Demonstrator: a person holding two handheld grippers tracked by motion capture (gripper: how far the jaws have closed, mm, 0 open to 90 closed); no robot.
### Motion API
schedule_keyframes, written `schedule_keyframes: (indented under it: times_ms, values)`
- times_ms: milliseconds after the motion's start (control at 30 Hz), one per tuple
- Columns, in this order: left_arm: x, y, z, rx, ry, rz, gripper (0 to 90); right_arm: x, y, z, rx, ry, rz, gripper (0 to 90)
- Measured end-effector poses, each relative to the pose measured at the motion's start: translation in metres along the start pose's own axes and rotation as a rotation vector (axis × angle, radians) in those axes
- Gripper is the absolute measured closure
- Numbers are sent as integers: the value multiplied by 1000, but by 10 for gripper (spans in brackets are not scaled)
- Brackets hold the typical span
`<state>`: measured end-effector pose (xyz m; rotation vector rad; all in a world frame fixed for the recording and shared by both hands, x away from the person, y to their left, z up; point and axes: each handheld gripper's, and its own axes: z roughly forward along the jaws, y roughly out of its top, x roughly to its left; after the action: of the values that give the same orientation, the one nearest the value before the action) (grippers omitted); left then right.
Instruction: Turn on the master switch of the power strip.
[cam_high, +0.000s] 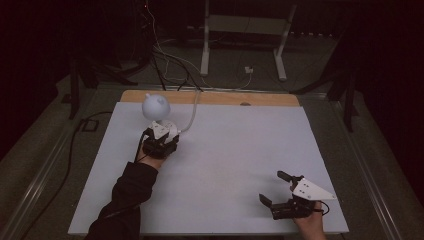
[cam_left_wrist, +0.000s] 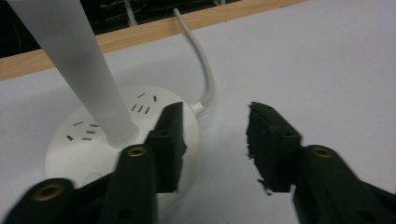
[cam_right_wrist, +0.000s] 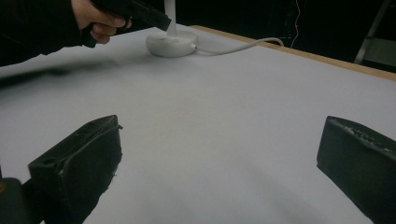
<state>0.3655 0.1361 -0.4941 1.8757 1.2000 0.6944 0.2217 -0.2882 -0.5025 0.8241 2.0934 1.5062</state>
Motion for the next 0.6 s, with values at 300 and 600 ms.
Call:
schedule_keyframes:
  times_ms: [300,600]
  values:
    - [6,1,6,11,-6,5,795,-1,-1,0,1,-3,4,0]
    - [15,1,15,21,10,-20,900,-1,-1,0,6,-5,5,0]
